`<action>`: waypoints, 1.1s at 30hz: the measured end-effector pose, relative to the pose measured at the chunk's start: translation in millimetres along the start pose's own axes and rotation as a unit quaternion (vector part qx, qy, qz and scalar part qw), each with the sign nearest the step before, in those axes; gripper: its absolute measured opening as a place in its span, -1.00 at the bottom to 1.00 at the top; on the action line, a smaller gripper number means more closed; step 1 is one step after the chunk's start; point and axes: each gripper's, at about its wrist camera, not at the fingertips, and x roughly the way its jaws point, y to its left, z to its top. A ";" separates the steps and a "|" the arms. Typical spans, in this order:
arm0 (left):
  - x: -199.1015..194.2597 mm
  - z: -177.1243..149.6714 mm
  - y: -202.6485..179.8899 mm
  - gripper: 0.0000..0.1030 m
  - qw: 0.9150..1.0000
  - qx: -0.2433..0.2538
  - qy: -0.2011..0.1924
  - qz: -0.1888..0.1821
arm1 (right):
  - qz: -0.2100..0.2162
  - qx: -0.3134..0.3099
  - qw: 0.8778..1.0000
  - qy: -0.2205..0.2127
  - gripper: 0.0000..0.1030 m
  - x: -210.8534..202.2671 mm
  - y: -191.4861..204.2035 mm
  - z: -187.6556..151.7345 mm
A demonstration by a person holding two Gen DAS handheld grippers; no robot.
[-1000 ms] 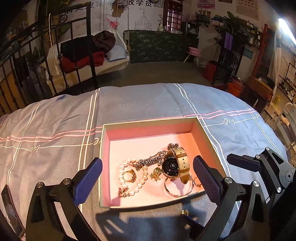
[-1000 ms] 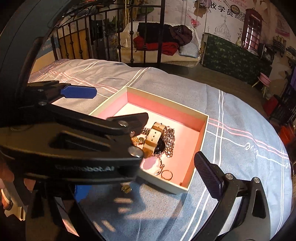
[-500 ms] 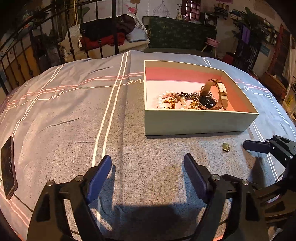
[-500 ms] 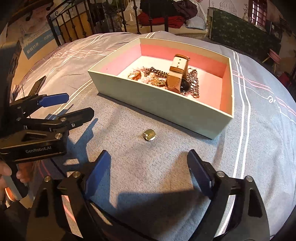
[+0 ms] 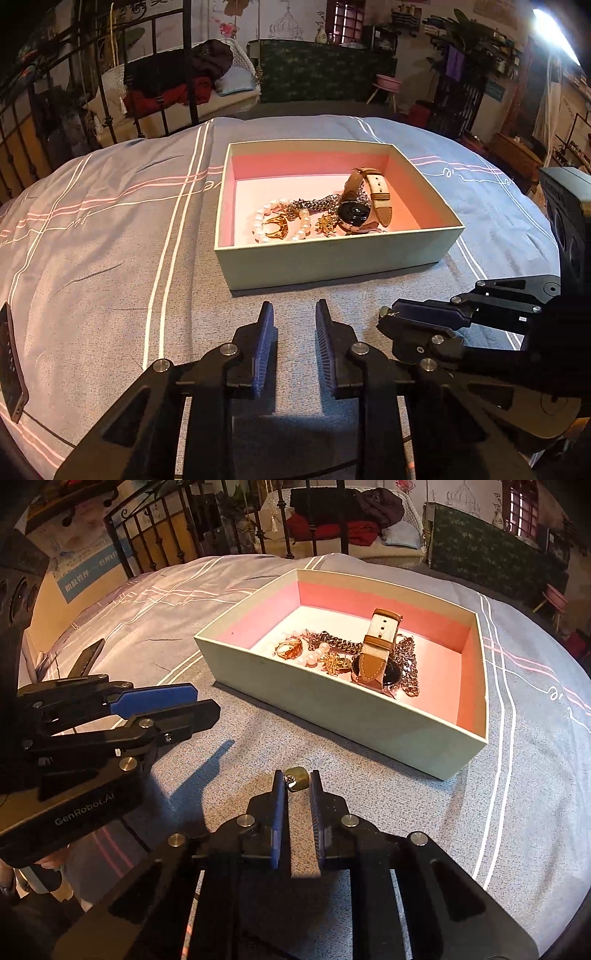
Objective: Organize jewelry
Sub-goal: 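Grasp the last gold charm from the cover with the right gripper, then lower the gold charm into the box and open the right gripper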
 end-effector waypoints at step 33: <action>-13.9 109.1 -0.8 -0.58 0.996 -0.021 -0.088 0.025 | -0.093 0.007 0.989 -0.118 -0.72 -76.8 -23.9 60.3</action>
